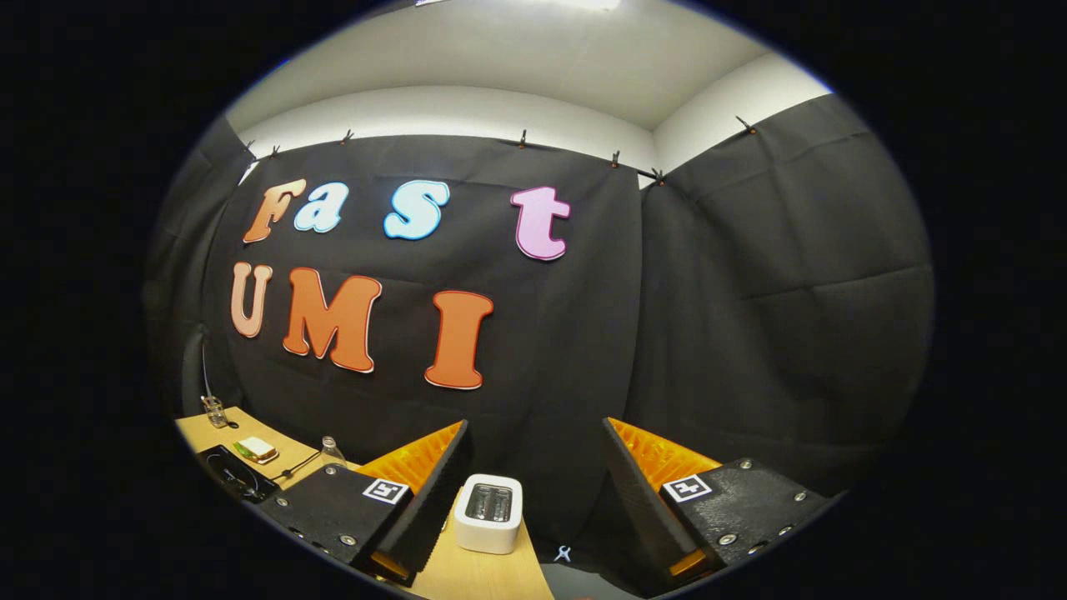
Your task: First push the handle of the pot to place it horizontally, then grasp the pot with both hands and set it on the induction cooktop.
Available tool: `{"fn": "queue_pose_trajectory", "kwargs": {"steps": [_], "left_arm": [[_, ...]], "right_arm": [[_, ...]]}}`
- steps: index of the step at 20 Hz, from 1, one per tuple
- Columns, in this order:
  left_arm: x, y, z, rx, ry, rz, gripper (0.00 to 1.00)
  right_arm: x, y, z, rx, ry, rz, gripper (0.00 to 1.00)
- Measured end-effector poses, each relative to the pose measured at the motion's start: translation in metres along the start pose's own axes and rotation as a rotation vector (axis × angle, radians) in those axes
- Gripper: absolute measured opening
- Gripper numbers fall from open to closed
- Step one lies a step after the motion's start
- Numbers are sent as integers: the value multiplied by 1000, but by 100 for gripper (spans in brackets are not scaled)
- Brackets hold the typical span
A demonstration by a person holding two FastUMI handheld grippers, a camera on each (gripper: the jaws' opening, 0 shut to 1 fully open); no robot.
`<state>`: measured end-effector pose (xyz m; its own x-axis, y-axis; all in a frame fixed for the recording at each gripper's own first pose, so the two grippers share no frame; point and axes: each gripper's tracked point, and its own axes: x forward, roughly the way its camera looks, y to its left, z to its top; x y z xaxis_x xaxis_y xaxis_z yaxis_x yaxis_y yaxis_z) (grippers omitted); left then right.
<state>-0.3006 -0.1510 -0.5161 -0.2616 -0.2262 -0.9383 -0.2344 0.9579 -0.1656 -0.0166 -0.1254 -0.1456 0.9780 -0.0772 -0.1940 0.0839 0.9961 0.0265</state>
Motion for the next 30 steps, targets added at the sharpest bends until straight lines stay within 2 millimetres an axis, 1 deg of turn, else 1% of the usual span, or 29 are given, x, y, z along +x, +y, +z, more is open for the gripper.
{"fn": "queue_pose_trajectory", "kwargs": {"steps": [2,5,7,9,12,15,18,20,21,24,25,27,30], "left_arm": [[4,3,4,-19,6,23,8],[3,14,11,23,-16,86,8],[1,26,19,62,-32,131,8],[-2,37,29,102,-45,161,8],[-6,53,44,177,-67,197,8],[-10,63,62,233,-87,225,8],[-15,70,79,301,-116,254,8],[-16,67,89,350,-132,227,8],[-11,68,94,381,-135,228,8],[-16,67,105,474,-170,248,8],[-17,65,109,501,-183,255,8],[-19,62,119,543,-210,258,8],[-24,64,131,592,-252,251,8]], "right_arm": [[-1,-10,-9,8,19,-18,95],[-3,-20,-14,16,29,-42,95],[-3,-20,-17,17,39,-58,95],[-5,-13,-20,20,49,-68,95],[-9,6,-20,15,59,-66,95],[-11,27,-17,5,69,-62,95],[-11,52,-15,7,81,-45,95],[-11,70,-19,3,103,-29,95],[-12,80,-22,-1,116,-19,95],[-15,108,-34,-3,162,15,95],[-15,117,-39,0,182,25,97],[-17,130,-51,8,221,41,95],[-17,150,-73,19,288,61,95]]}}
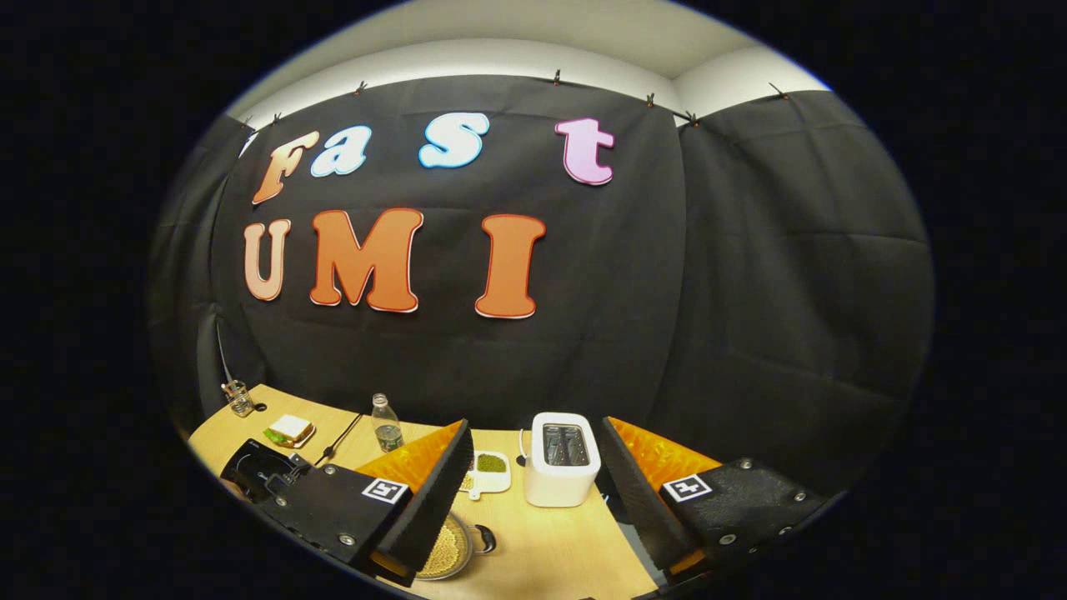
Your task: First push the handle of the pot to place it horizontally, then grasp the pot with both hands and set it on the induction cooktop.
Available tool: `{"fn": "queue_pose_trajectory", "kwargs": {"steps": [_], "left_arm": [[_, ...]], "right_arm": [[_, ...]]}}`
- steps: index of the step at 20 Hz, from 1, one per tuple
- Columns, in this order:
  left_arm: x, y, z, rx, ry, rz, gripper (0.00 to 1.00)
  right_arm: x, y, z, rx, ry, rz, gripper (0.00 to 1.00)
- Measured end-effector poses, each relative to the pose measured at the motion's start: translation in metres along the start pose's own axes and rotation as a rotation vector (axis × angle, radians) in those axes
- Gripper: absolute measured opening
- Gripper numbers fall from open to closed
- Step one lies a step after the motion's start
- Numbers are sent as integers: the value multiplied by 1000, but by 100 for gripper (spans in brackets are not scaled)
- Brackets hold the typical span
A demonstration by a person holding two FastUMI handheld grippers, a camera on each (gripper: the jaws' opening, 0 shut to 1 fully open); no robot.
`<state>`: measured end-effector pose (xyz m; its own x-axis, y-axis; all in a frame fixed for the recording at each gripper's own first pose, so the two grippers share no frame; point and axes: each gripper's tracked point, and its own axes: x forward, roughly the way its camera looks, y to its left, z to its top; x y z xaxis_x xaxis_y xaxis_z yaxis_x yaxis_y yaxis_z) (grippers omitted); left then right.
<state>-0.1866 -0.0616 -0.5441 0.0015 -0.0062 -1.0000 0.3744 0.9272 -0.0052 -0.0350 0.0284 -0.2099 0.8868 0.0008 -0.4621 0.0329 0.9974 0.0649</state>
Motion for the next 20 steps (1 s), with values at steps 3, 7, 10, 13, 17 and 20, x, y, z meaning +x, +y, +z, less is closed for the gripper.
{"fn": "queue_pose_trajectory", "kwargs": {"steps": [3,7,10,13,17,20], "left_arm": [[-1,12,18,39,-65,22,8],[7,20,44,54,-131,43,8],[5,23,49,71,-147,24,8],[-2,22,50,22,-167,-10,11],[-19,23,51,-61,-201,-52,34],[-32,33,51,-89,-214,-49,58]], "right_arm": [[9,16,-27,13,84,21,95],[18,32,-65,22,198,41,96],[22,42,-96,44,301,57,96],[27,48,-122,58,380,68,96],[38,50,-165,85,488,68,96],[39,52,-200,126,587,68,96]]}}
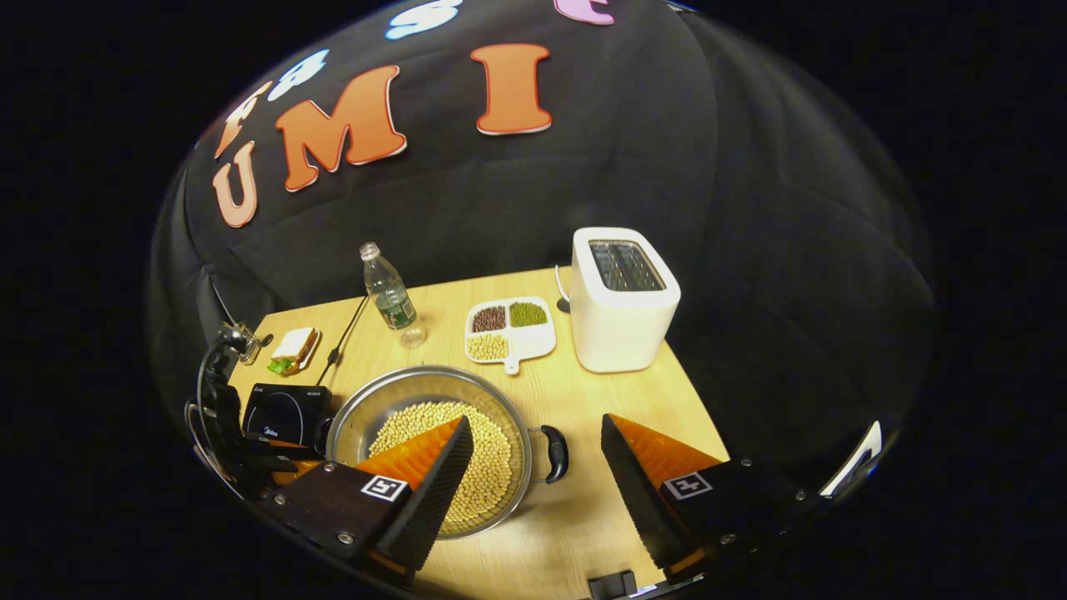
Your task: First push the handle of the pot to place it horizontally, then grasp the pot with both hands and set it on the induction cooktop.
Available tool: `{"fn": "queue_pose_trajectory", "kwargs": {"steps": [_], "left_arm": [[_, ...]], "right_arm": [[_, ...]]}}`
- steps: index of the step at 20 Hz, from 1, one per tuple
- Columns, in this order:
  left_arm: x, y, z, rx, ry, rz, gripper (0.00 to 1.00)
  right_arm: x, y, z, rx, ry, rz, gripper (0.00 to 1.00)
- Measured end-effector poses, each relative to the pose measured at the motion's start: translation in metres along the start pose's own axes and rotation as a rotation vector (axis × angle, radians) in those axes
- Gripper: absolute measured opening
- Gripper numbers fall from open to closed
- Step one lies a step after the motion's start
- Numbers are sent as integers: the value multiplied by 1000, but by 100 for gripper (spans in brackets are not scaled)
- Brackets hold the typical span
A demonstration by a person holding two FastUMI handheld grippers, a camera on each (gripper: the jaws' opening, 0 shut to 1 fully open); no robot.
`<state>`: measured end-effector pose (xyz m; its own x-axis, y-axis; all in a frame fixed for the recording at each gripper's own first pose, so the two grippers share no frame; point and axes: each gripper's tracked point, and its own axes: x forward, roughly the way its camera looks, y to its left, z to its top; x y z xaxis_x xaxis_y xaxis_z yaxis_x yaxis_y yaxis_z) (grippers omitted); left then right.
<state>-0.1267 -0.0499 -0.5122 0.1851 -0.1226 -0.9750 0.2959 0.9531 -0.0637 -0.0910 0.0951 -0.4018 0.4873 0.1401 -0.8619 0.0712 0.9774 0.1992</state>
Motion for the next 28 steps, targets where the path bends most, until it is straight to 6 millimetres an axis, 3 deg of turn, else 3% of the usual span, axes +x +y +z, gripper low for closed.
{"fn": "queue_pose_trajectory", "kwargs": {"steps": [1,3,4,7,11,19,25,28], "left_arm": [[-4,10,4,6,-20,29,72],[-10,4,14,-52,-49,-14,100],[-12,-3,17,-92,-55,-43,97],[-9,9,31,-93,-85,6,98],[-4,-10,48,-96,-98,-39,99],[45,-31,43,-172,-31,-51,98],[62,-29,48,-179,-45,-18,94],[70,-26,46,-158,-44,6,93]], "right_arm": [[4,-1,-5,11,21,1,96],[14,-3,-13,17,50,2,96],[19,-3,-16,11,61,3,95],[33,-5,-20,-20,85,-2,96],[46,-5,-25,-28,118,2,96],[78,-4,-49,-82,193,1,95],[101,-1,-66,-101,247,4,94],[110,0,-77,-107,283,3,87]]}}
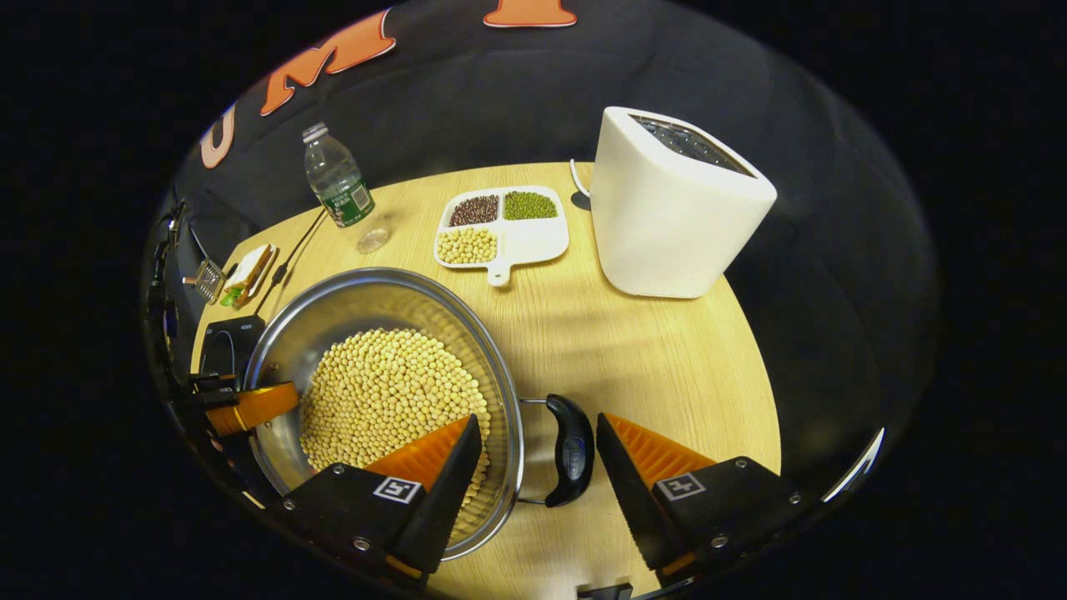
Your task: First push the handle of the pot to place it horizontally, then grasp the pot with both hands and set it on the induction cooktop.
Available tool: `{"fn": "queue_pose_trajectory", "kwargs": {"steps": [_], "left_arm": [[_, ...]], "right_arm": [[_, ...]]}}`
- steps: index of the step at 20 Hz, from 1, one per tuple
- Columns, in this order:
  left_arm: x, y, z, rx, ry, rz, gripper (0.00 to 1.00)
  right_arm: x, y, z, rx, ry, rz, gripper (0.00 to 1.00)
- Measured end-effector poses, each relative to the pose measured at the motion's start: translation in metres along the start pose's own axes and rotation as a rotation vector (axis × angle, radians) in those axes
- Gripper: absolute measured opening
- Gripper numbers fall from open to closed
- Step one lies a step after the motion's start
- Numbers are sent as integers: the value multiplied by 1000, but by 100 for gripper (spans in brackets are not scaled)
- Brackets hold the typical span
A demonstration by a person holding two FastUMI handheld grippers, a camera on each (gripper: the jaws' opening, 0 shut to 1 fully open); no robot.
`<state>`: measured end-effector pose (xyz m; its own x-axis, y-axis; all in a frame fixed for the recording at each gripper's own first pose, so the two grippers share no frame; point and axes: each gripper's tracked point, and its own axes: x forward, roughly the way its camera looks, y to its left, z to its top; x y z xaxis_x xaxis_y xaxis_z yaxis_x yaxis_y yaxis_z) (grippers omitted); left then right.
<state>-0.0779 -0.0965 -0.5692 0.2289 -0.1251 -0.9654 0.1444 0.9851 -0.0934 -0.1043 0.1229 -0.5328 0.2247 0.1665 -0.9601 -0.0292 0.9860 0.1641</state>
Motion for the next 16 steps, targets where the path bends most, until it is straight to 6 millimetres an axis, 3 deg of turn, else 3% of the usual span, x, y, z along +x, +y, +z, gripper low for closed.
{"fn": "queue_pose_trajectory", "kwargs": {"steps": [3,12,16], "left_arm": [[8,-1,1,10,6,17,83],[18,-4,1,22,-5,46,90],[18,-2,4,-51,-40,50,84]], "right_arm": [[7,-6,-5,-21,17,-23,84],[26,-9,-26,89,59,27,72],[26,-9,-27,150,90,63,65]]}}
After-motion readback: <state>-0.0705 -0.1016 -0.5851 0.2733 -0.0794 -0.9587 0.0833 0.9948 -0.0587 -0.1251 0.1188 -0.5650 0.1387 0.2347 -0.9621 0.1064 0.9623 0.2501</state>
